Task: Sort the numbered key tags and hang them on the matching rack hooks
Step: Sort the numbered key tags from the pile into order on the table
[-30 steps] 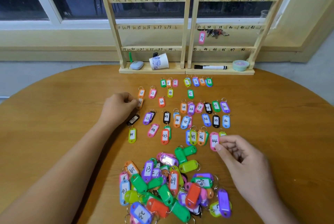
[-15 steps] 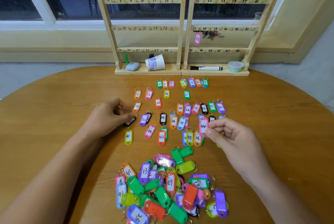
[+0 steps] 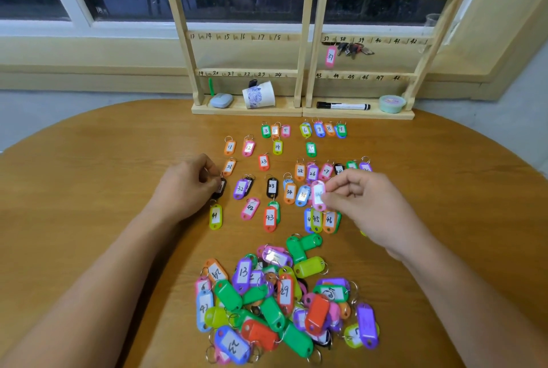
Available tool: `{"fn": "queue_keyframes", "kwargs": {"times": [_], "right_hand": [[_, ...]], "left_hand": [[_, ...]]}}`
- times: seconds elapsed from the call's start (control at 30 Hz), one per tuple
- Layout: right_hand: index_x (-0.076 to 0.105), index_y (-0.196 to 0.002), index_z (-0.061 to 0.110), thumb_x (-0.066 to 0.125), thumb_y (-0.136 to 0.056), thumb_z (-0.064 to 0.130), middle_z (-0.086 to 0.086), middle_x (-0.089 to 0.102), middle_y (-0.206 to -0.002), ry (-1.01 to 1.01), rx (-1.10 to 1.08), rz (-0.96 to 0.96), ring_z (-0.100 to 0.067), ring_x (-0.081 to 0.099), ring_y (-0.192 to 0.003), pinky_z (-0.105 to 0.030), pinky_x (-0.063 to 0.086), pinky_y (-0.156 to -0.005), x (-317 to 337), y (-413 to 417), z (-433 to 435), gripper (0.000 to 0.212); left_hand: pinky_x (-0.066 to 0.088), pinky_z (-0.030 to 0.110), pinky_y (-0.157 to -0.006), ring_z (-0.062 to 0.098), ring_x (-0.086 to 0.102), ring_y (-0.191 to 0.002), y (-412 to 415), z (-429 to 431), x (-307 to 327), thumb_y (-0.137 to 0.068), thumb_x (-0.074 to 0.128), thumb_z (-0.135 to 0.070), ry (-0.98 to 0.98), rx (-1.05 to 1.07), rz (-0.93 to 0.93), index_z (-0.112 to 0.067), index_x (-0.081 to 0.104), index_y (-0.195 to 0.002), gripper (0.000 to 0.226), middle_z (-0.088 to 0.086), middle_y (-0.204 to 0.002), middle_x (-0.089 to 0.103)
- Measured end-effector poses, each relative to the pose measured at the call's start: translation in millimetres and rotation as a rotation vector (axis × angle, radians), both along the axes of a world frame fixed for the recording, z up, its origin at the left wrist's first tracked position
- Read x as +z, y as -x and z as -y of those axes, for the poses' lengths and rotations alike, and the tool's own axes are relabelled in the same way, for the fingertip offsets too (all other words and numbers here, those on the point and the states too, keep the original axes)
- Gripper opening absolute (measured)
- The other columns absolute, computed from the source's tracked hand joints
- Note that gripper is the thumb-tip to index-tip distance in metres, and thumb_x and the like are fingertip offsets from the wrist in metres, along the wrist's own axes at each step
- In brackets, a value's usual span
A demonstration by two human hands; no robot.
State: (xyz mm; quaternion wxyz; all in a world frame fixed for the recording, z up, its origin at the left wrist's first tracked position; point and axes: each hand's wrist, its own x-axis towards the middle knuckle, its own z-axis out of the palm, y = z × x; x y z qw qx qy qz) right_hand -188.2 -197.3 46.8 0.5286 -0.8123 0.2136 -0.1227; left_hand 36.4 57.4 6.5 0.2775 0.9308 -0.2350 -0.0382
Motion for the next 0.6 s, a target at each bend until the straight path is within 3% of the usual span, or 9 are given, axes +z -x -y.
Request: {"fn": "queue_keyframes", "kwargs": {"times": [0.17,0.37,0.6], "right_hand": [[0.073,-0.092,0.025,0.083,-0.091,0.021,0.005,0.075,-0.076,0.114,0.057,-0.101,-0.009,0.067,-0.069,-0.039,0.058,-0.076,-9.2,-20.8,-22.9,0.011],[0.065,-0.09,0.031,0.079,-0.089,0.026,0.006,0.074,-0.083,0.367,0.057,-0.241,-0.013,0.07,-0.078,-0.044,0.06,-0.075,-14.0,-34.3,-32.0,0.015],[0.066,-0.086,0.029,0.08,-0.088,0.026,0.004,0.071,-0.072,0.444,0.084,-0.238,-0.016,0.07,-0.072,-0.043,0.061,-0.074,-17.0,-32.3,-33.2,0.014]], "left_hand": [[0.043,0.031,-0.061,0.012,0.065,-0.078,2.3,-2.5,2.5,-0.101,0.07,-0.031,0.054,0.01,-0.032,-0.031,0.062,-0.095,0.009,-0.006,-0.085,0.071],[0.042,0.029,-0.061,0.009,0.064,-0.077,7.7,-5.4,6.2,-0.102,0.07,-0.034,0.099,0.014,-0.059,-0.032,0.06,-0.097,0.011,-0.007,-0.084,0.071],[0.041,0.018,-0.06,0.003,0.061,-0.076,26.9,-16.5,4.9,-0.097,0.074,-0.029,0.187,0.058,-0.022,-0.029,0.061,-0.093,0.014,-0.01,-0.084,0.067]]}}
